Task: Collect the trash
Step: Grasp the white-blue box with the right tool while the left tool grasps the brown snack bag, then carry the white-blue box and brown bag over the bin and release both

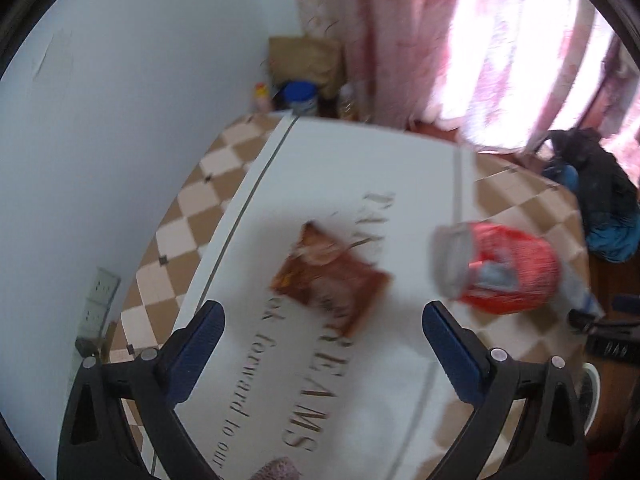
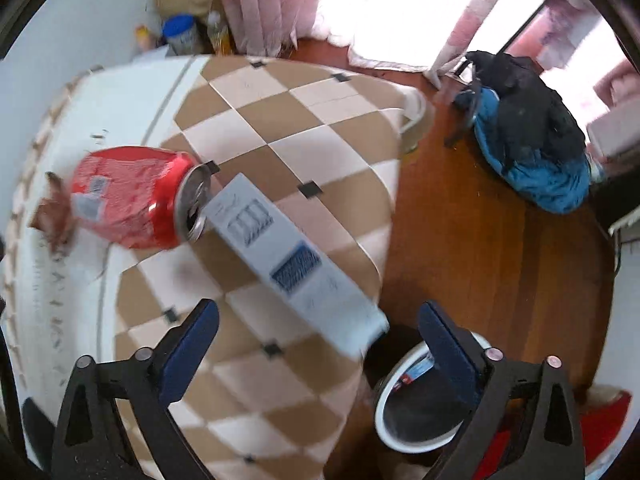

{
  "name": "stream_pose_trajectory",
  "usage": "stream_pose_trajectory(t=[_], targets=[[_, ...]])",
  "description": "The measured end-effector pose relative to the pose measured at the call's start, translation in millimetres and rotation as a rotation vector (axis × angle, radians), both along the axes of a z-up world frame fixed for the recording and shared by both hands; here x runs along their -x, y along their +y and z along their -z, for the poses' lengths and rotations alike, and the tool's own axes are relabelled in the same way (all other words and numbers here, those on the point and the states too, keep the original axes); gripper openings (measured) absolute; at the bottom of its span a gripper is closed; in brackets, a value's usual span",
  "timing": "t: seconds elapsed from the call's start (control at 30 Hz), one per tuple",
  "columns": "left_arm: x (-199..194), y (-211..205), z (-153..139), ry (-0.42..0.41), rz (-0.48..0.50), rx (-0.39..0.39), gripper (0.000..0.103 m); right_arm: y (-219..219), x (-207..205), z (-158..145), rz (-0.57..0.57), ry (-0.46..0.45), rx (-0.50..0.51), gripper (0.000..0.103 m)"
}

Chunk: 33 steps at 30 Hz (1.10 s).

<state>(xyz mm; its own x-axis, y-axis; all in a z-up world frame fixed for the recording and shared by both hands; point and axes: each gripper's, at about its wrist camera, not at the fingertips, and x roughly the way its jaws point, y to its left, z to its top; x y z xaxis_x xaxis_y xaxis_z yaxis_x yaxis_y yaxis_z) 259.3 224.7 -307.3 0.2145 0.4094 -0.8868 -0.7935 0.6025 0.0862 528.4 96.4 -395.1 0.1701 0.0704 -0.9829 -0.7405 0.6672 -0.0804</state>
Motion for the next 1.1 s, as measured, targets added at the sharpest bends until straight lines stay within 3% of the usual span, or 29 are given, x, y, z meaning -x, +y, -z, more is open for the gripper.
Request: stream_pose_trajectory(t=[0.13, 0.17, 0.23, 0.37, 0.5, 0.57, 0.6, 0.63, 0.7, 0.73, 0.9, 1.1], targets=[[14.4, 12.6, 13.4, -0.018, -0.012, 0.019, 0.101, 22.2, -7.2, 22.0, -0.038, 0.008, 0.015, 0.073], [19.0, 15.0, 15.2, -0.032, -0.012, 0.031, 0.101, 26.9, -7.7, 27.6, -0.04, 0.026, 0.006, 0.064], [24.1, 21.4, 18.8, -0.047, -0.01, 0.046, 0.101, 32.2, -7.3, 32.6, -0.036, 0.036, 0.005, 0.06], [28.7, 39.3, 23.6, -0.09, -0.011, 0.097, 0.101, 23.8, -6.4, 32.9, 0.073, 0.07, -0.013, 0.047], [8.4, 57.2, 39.0, -0.08, 0.061, 0.155, 0.1, 7.7, -1.4, 36.1, 0.193, 0.153, -0.069, 0.046], [-4.0, 63.4, 52.2, -0.061, 0.098, 0.196, 0.1, 7.6, 5.4, 37.0, 0.179, 0.124, -0.066, 0.046], [-8.5, 65.2, 57.4, -0.054, 0.107, 0.207, 0.089, 7.4, 7.0, 36.2, 0.177, 0.114, -0.063, 0.046], [-13.5, 66.3, 63.8, -0.041, 0.117, 0.214, 0.063, 7.7, 8.5, 36.4, 0.179, 0.109, -0.059, 0.046], [-17.6, 64.2, 66.6, -0.019, 0.122, 0.192, 0.04, 9.1, 9.1, 35.8, 0.187, 0.106, -0.051, 0.046], [-18.1, 61.5, 64.0, -0.035, 0.136, 0.17, 0.017, 9.2, 8.9, 35.7, 0.193, 0.107, -0.052, 0.046], [-17.0, 45.7, 57.1, -0.034, 0.181, 0.121, 0.007, 7.0, 10.7, 34.1, 0.196, 0.077, -0.061, 0.039], [3.6, 24.0, 30.2, -0.033, 0.175, 0.003, 0.006, -12.2, 24.0, 25.5, 0.226, 0.077, -0.122, 0.039]])
